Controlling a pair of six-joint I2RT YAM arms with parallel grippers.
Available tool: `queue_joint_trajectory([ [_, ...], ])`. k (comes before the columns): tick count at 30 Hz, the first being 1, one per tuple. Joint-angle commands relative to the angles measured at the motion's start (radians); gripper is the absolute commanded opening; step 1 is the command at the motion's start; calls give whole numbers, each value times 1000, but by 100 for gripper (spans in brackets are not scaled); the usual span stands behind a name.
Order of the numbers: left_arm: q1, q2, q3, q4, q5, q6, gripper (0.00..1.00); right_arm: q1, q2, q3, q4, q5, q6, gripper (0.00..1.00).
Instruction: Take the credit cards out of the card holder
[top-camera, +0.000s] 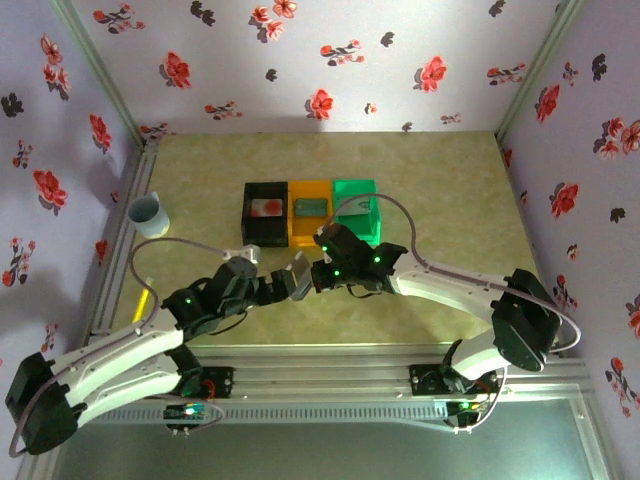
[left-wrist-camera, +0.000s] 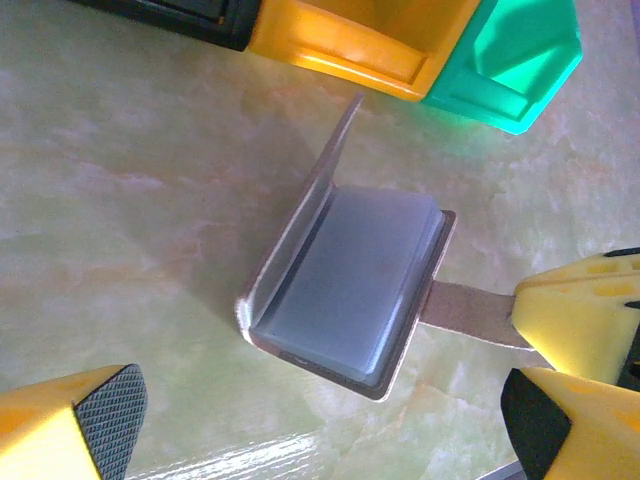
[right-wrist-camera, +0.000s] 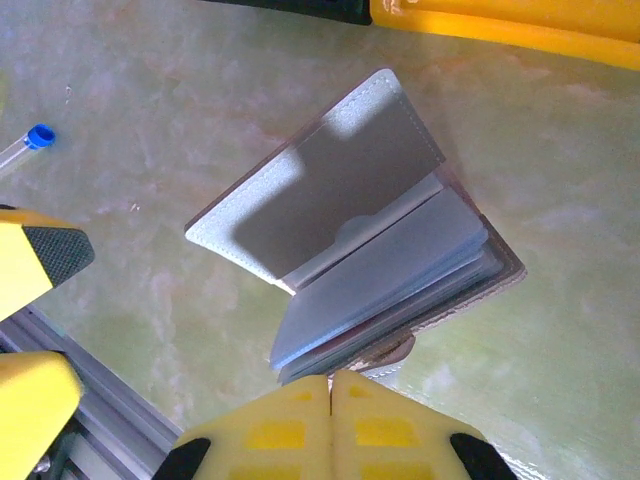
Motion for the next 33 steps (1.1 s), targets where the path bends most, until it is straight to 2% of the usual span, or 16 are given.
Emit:
queue_joint_trajectory([
  [1,-19,25,38,32,-38,-15,95,3,-24,5,21,-35,-27,0],
  [11,-61,74,62,33,-84,-15,95,-5,11,69,-12,-56,-66,0],
  [21,-66,53,40,25,-106,-23,94,-48,-51,-76,21,-53,-52,0],
  [33,-69,47,27,34,-108,-34,94,-207,-129,-294,67,-68,-43,0],
])
